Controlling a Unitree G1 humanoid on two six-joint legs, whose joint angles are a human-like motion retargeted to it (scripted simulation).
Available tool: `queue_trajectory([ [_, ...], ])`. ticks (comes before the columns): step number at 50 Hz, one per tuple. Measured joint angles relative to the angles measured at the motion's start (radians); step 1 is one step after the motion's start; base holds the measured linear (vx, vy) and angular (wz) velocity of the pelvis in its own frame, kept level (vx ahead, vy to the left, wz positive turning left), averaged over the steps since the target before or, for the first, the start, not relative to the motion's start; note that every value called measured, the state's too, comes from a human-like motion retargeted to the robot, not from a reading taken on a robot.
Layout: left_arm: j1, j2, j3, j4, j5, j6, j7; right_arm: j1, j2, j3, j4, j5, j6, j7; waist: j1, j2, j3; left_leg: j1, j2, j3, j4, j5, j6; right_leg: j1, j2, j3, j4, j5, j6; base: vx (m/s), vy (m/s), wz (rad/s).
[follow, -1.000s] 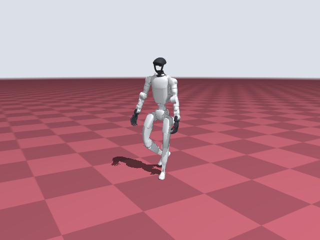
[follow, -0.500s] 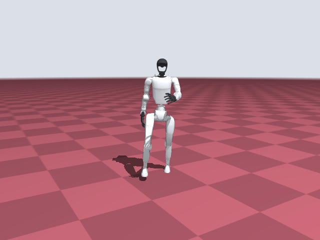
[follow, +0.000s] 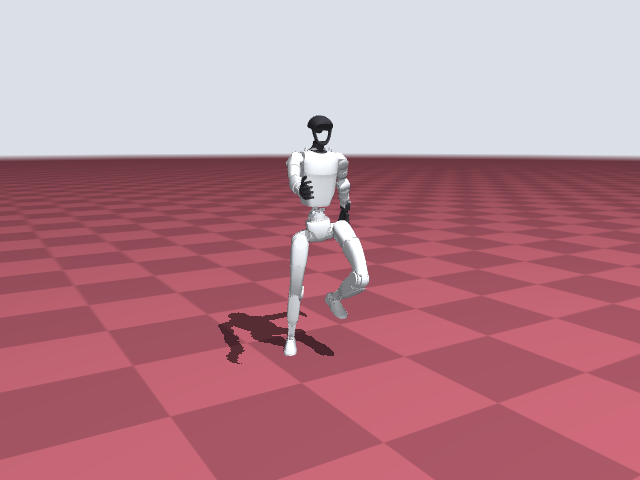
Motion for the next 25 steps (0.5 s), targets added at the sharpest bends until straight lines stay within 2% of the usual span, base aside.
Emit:
queue_trajectory([
  [3, -0.022, -0.043, 0.032, 0.026, 0.002, 0.047, -0.006, -0.01, 0.053, 0.015, 0.0, -0.041, 0.034, 0.018, -0.015, -0.009, -0.022, 0.104, 0.006, 0.051, -0.356, 0.032, 0.007, -0.01, 0.002, -0.003, 0.056, -0.029, -0.001, 0.47, 0.09, 0.17],
  [5, -0.075, -0.078, 0.086, 0.025, -0.051, 0.034, 0.09, 0.027, 0.087, 0.004, -0.004, -0.076, 0.023, -0.045, -0.02, 0.063, -0.006, 0.217, 0.095, 0.078, -0.556, 0.065, -0.066, 0.053, 0.074, -0.013, 0.074, -0.047, 0.014, 0.59, 0.15, -0.19],
  [6, -0.14, -0.088, 0.101, 0.035, -0.034, 0.057, 0.08, 0.051, 0.116, 0.013, 0.014, -0.108, 0.071, 0.021, 0.006, 0.013, 0.019, 0.391, -0.021, 0.168, -0.951, 0.105, -0.054, 0.039, 0.014, 0.017, 0.108, -0.041, 0.036, 0.6, 0.2, -0.77],
  [7, -0.204, -0.098, 0.121, 0.043, -0.044, 0.056, 0.098, 0.08, 0.144, 0.016, 0.031, -0.134, 0.096, 0.061, 0.033, -0.01, 0.048, 0.565, -0.116, 0.244, -1.319, 0.172, -0.044, 0.046, -0.02, 0.043, 0.137, -0.039, 0.054, 0.62, 0.26, -1.15],
  [8, -0.268, -0.107, 0.149, 0.047, -0.106, 0.007, 0.172, 0.121, 0.168, 0.005, 0.049, -0.148, 0.075, 0.049, 0.059, 0.02, 0.086, 0.737, -0.167, 0.294, -1.636, 0.294, -0.039, 0.094, -0.003, 0.062, 0.157, -0.043, 0.066, 0.67, 0.32, -0.81],
  [10, -0.396, -0.133, 0.2, 0.053, -0.222, -0.042, 0.262, 0.235, 0.201, -0.041, 0.106, -0.241, 0.096, 0.055, 0.05, 0.106, 0.095, 0.904, -0.163, 0.325, -1.941, 0.492, -0.092, 0.147, 0.075, 0.062, 0.216, -0.044, 0.046, 0.67, 0.38, 0.26],
  [12, -0.523, -0.168, 0.225, 0.066, -0.118, -0.006, 0.275, 0.39, 0.223, -0.056, 0.194, -0.273, 0.153, 0.143, -0.037, 0.16, 0.074, 0.93, -0.122, 0.281, -1.921, 0.513, -0.229, 0.141, 0.12, -0.004, 0.356, 0.017, 0.013, 0.59, 0.37, 1.79],
  [13, -0.599, -0.19, 0.205, 0.061, -0.084, 0.008, 0.271, 0.468, 0.231, -0.056, 0.247, -0.297, 0.175, 0.196, -0.078, 0.182, 0.064, 0.945, -0.117, 0.236, -1.936, 0.519, -0.245, 0.085, 0.128, -0.034, 0.506, 0.053, -0.008, 0.49, 0.33, 2.01],
  [15, -0.788, -0.233, 0.124, 0.039, -0.032, 0.037, 0.244, 0.608, 0.237, -0.063, 0.362, -0.382, 0.226, 0.302, -0.139, 0.192, 0.034, 0.916, -0.123, 0.143, -1.941, 0.526, -0.226, -0.159, 0.099, -0.055, 0.953, 0.083, -0.052, 0.4, 0.26, 2.08],
  [16, -0.888, -0.248, 0.08, 0.019, 0.033, 0.051, 0.249, 0.68, 0.246, -0.05, 0.411, -0.376, 0.252, 0.337, -0.188, 0.201, 0.036, 0.915, -0.124, 0.095, -1.941, 0.521, -0.248, -0.251, 0.083, -0.072, 1.148, 0.064, -0.063, 0.41, 0.19, 2.46],
  [17, -0.99, -0.261, 0.037, -0.006, 0.084, 0.067, 0.252, 0.748, 0.255, -0.041, 0.458, -0.379, 0.281, 0.368, -0.228, 0.209, 0.046, 0.92, -0.125, 0.05, -1.941, 0.514, -0.259, -0.343, 0.072, -0.077, 1.34, 0.044, -0.075, 0.45, 0.14, 2.44],
  [19, -1.202, -0.273, -0.029, -0.067, 0.167, 0.096, 0.248, 0.862, 0.276, -0.047, 0.531, -0.428, 0.337, 0.427, -0.276, 0.224, 0.086, 0.952, -0.117, -0.021, -1.941, 0.498, -0.244, -0.507, 0.073, -0.055, 1.67, -0.022, -0.097, 0.46, 0.08, 1.87],
  [20, -1.301, -0.276, -0.052, -0.098, 0.241, 0.1, 0.241, 0.921, 0.288, -0.057, 0.558, -0.454, 0.353, 0.47, -0.302, 0.235, 0.097, 0.962, -0.108, -0.055, -1.941, 0.495, -0.242, -0.569, 0.081, -0.056, 1.798, -0.077, -0.099, 0.46, 0.06, 1.64],
  [22, -1.456, -0.272, -0.093, -0.171, 0.281, 0.107, 0.245, 1.024, 0.298, -0.068, 0.571, -0.453, 0.369, 0.51, -0.364, 0.26, 0.101, 0.97, -0.086, -0.102, -1.924, 0.47, -0.235, -0.717, 0.105, -0.055, 2.021, -0.107, -0.08, 0.48, 0.05, 1.21],
  [25, -1.624, -0.25, -0.137, -0.281, 0.149, 0.07, 0.276, 1.155, 0.286, -0.084, 0.545, -0.433, 0.34, 0.558, -0.446, 0.302, 0.095, 1.011, -0.054, -0.154, -1.941, 0.444, -0.176, -0.901, 0.122, -0.079, 2.253, -0.171, -0.09, 0.53, 0.05, 0.75],
])
